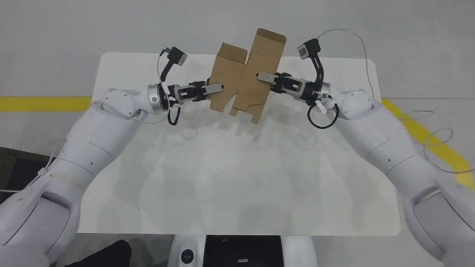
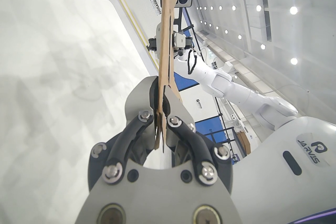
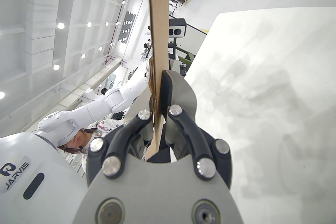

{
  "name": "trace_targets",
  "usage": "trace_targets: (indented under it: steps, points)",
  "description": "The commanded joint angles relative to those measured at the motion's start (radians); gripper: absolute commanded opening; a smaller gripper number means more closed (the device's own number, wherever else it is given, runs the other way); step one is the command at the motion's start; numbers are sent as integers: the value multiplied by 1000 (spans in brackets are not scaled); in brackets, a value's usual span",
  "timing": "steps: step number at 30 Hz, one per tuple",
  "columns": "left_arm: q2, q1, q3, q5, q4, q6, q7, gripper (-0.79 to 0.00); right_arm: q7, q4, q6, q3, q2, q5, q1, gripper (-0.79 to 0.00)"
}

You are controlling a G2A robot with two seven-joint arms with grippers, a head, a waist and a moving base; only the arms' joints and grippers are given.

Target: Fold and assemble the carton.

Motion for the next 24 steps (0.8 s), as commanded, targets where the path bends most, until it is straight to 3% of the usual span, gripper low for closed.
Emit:
trace_targets:
  steps: [1,10,24]
  points:
    - [-1,-2,-10,-8,4,13,-20,-785,9,5,-1,14,0,-2,-4,0]
    - [11,-50,-58,2,44,112,-213,-785,101,67,9,106,30,-54,-11,0]
    - [93,35,-57,107,-145,242,-344,-785,368,-6,142,184,80,-122,-41,0]
